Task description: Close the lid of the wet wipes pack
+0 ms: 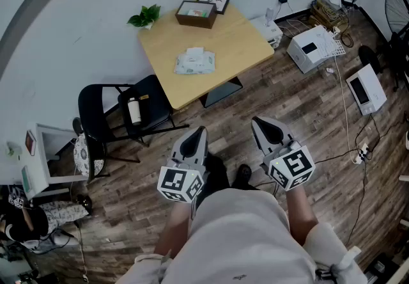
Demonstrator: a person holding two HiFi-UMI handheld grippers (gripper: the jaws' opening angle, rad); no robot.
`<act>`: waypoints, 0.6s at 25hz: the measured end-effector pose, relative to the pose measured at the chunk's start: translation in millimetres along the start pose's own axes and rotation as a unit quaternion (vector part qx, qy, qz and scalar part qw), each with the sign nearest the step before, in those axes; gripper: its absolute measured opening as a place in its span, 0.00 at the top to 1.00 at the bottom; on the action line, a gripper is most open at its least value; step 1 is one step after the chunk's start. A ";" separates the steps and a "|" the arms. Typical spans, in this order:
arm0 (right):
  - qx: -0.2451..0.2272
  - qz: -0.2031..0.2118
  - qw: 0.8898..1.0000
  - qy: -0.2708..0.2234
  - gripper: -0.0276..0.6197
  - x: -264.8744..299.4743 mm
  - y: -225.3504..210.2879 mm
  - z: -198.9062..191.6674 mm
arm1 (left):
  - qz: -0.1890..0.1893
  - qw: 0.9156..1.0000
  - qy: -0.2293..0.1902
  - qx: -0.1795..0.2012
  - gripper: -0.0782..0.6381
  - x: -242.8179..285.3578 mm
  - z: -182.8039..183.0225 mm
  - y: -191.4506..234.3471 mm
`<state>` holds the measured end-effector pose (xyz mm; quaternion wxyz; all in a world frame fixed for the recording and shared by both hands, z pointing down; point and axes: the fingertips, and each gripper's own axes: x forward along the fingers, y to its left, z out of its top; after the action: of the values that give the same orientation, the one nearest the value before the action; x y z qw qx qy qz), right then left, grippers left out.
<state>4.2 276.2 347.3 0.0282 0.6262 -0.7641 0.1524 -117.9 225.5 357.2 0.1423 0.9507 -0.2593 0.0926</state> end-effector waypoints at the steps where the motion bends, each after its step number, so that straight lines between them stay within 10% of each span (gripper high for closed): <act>1: -0.004 0.004 1.000 0.000 0.96 -1.5 0.6 1.2 | 0.001 1.000 -0.002 0.001 0.88 0.3 0.8 -2.6; 15: -0.041 0.020 0.999 0.006 0.96 -25.7 17.6 -10.5 | 0.013 1.000 -0.009 0.007 0.88 -17.9 -7.0 -30.8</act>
<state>-8.8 306.4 347.8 0.0549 0.6083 -0.7819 0.1251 -117.8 261.5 352.4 0.1321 0.9491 -0.2723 0.0876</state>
